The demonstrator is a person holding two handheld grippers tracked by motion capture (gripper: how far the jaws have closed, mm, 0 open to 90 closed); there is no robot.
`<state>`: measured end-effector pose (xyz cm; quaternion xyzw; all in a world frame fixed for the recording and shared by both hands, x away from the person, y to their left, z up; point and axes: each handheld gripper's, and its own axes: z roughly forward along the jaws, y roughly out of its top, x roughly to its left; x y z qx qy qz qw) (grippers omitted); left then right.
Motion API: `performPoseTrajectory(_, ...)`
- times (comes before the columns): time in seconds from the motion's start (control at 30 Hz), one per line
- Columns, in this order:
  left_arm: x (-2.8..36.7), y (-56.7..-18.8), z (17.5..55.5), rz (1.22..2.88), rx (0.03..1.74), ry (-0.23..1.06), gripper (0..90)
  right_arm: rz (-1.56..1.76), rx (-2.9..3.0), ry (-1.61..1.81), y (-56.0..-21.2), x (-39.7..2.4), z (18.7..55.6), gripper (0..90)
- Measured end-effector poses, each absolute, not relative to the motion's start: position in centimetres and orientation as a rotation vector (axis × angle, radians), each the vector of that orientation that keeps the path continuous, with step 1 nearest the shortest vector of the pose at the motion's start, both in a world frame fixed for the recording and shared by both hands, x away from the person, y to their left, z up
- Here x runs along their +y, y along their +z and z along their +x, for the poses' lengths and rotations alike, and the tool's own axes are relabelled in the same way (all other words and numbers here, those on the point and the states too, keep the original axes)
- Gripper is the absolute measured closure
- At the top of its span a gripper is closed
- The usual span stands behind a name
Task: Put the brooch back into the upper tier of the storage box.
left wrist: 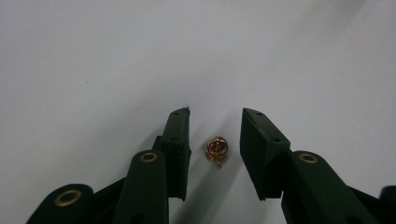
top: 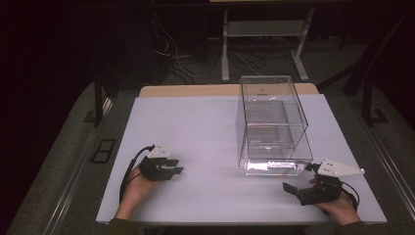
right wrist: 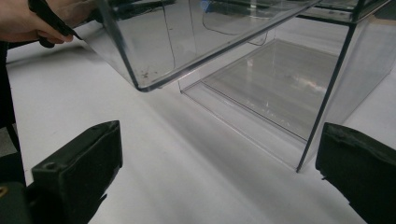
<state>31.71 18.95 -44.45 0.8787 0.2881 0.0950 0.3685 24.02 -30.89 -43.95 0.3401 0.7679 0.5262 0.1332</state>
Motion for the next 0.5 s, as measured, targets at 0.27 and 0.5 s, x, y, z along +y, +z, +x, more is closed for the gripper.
performPoseTrajectory(0.27,19.00,-44.63,31.79,2.255,0.762,0.238,65.5,0.988,2.227,1.528,-43.94,-30.89,24.01,0.4)
performPoseTrajectory(0.5,18.96,-44.62,31.78,2.265,0.759,0.253,67.7,0.987,2.227,1.528,-43.96,-30.89,24.03,0.4)
